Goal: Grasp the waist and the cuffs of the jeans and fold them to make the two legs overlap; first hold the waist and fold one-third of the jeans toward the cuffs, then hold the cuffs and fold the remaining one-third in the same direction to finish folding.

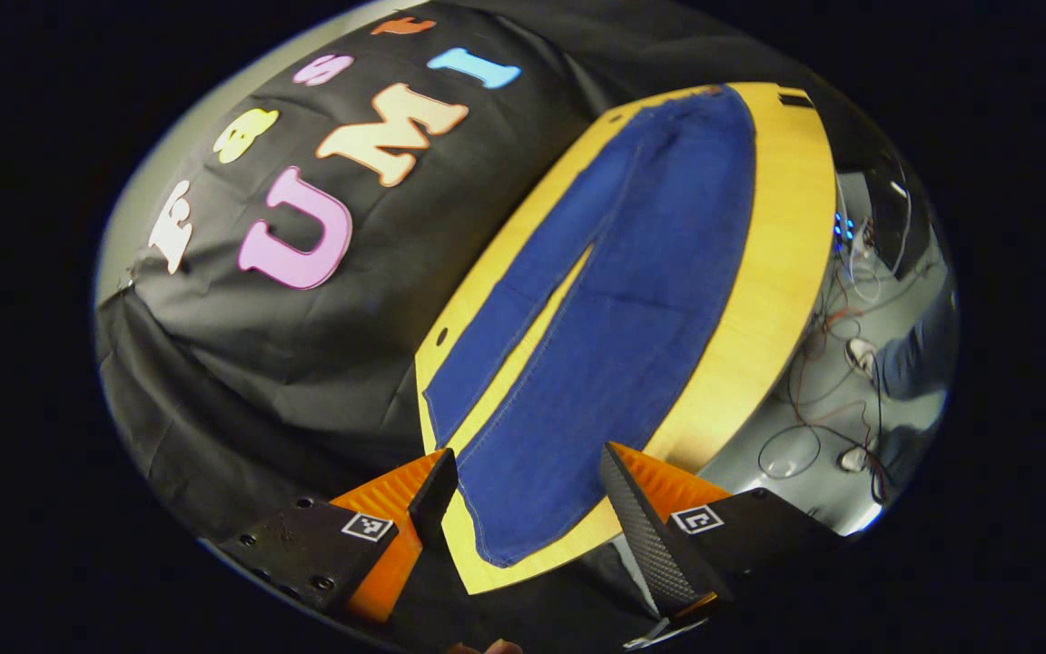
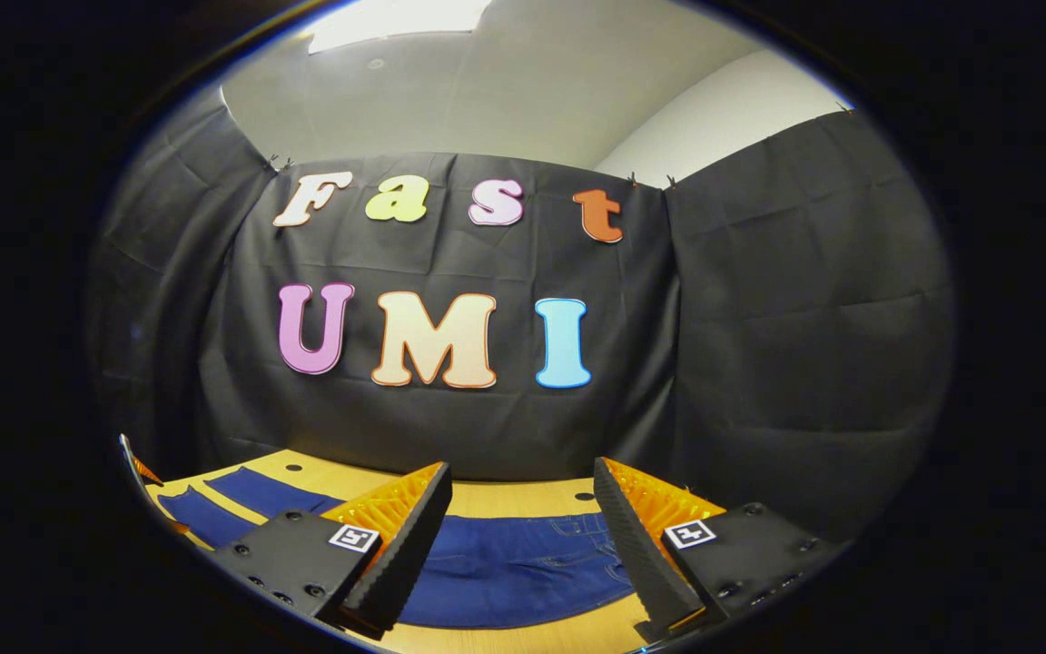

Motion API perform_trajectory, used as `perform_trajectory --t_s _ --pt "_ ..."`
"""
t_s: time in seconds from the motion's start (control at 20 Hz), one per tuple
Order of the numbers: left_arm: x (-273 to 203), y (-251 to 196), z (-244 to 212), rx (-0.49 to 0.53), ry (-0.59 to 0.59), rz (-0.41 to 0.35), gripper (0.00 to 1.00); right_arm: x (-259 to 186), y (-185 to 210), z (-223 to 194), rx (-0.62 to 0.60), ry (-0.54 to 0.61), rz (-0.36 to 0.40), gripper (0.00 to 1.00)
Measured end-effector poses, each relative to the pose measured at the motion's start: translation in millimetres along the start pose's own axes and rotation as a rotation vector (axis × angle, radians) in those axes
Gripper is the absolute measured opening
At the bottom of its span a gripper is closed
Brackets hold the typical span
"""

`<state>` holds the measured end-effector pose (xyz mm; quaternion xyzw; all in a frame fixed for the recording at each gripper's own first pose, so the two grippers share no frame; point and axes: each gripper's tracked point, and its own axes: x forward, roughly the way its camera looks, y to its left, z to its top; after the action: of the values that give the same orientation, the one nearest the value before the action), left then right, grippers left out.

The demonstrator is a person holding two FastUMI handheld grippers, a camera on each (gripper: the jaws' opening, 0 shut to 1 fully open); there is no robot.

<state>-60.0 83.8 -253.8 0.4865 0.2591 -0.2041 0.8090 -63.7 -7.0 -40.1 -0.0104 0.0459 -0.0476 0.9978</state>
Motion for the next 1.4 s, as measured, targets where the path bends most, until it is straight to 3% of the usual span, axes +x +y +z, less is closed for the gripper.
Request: perform_trajectory --t_s 0.15,0.35,0.4,0.7,0.8,0.85,0.95,1.2,1.3,1.4 --pt "8.6 -12.0 -19.5 0.067 0.044 -0.039 0.95 -4.6 -11.0 4.2 -0.012 -0.01 -0.021 0.99" --pt "22.7 -29.6 -39.1 0.08 0.097 -0.097 0.95 -6.5 -19.2 0.6 -0.033 0.0 -0.037 0.98" --pt "24.6 -34.5 -44.2 0.085 0.114 -0.119 1.0 -6.6 -20.9 0.2 -0.036 0.002 -0.04 0.98" --pt "45.8 -29.5 -44.0 0.199 0.121 -0.134 0.86 -2.1 -29.9 -3.3 -0.038 0.01 -0.064 0.99" --pt "55.6 -28.9 -42.9 0.218 0.118 -0.153 0.89 -3.6 -31.9 -6.1 -0.049 0.014 -0.069 0.99" --pt "60.9 -26.6 -40.8 0.232 0.113 -0.158 0.84 -3.7 -33.1 -8.7 -0.053 0.017 -0.072 0.99" --pt "69.9 -30.5 -42.6 0.226 0.122 -0.211 0.82 -3.2 -34.7 -12.3 -0.05 0.026 -0.079 0.98" --pt "69.6 -48.8 -46.8 0.188 0.16 -0.332 0.21 2.2 -31.1 -15.7 -0.053 0.028 -0.068 0.99" --pt "69.8 -50.2 -48.6 0.205 0.168 -0.34 0.08 6.5 -26.5 -22.0 -0.072 0.041 -0.041 0.99" --pt "70.7 -49.0 -50.3 0.195 0.18 -0.327 0.02 12.2 -27.1 -31.8 -0.116 0.057 -0.015 0.99"
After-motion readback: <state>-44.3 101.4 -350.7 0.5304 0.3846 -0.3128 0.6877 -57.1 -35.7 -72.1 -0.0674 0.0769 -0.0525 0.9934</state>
